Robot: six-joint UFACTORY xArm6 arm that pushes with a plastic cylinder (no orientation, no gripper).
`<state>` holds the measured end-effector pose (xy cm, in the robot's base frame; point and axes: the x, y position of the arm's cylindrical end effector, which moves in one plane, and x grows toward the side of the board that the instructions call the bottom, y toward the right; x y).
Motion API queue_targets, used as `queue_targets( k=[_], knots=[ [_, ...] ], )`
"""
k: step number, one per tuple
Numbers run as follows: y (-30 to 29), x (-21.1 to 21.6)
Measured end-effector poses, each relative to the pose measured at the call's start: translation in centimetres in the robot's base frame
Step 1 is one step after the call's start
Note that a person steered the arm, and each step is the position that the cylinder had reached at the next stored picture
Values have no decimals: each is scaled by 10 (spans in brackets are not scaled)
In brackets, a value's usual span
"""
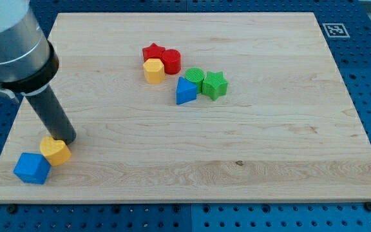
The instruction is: Push the blue triangle and green star into the yellow heart
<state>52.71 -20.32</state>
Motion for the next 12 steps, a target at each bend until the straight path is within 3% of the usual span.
queue_targets(
  k=[2,3,7,8,9,11,12],
  knots=[
    [-13,-14],
    [12,-33],
    [324,-35],
    [377,-64],
    [362,-95],
    [261,-97],
    [252,-114]
  ],
)
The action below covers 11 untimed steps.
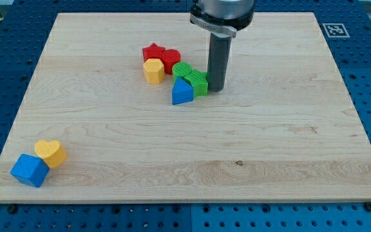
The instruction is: Push the blue triangle and green star into the yellow heart
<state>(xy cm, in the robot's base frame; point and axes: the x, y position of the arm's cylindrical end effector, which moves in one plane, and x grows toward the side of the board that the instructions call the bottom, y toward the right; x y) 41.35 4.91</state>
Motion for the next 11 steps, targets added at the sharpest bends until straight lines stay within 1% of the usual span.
queue_targets(
  k=[1,2,3,6,7,11],
  knots=[
    [3,0],
    [11,-19],
    [-10,-22],
    [-88,58],
    [-111,73],
    [-217,74]
  ],
)
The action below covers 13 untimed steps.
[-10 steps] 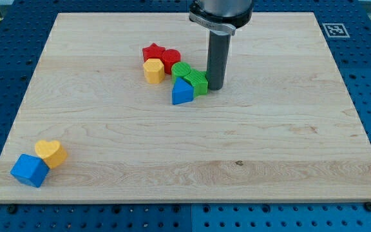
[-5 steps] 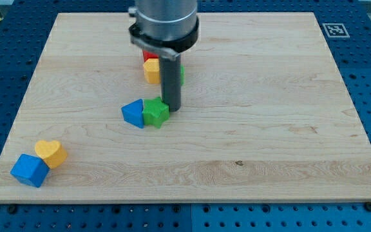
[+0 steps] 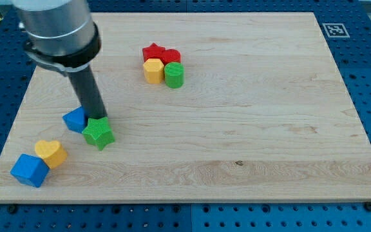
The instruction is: Push the blue triangle and green star into the yellow heart
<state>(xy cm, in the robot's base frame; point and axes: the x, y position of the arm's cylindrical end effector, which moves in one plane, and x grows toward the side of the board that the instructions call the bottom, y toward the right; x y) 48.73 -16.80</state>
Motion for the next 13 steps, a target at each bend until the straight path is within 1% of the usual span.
queue_targets(
  k=[1,2,3,5,6,7,8,9,11,12,13],
  knots=[
    [-27,0],
    [-42,-11],
    [-63,-13],
    [-72,16],
    [-72,20],
    [-62,-9],
    [-22,-31],
    [6,-39],
    [5,27],
    [9,27],
    [36,3]
  ],
)
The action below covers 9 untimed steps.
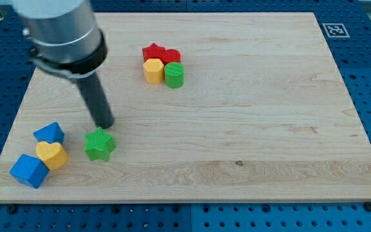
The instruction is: Push the blue triangle and green star into the yellow heart
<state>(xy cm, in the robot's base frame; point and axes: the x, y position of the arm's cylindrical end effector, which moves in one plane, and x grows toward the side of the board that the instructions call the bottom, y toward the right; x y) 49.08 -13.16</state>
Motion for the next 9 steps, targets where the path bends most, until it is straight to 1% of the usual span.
queue_targets(
  k=[1,2,4,6,8,9],
  knots=[
    [10,13],
    [7,40],
    [2,76],
    [2,82],
    [-28,82],
    [-28,82]
  ],
)
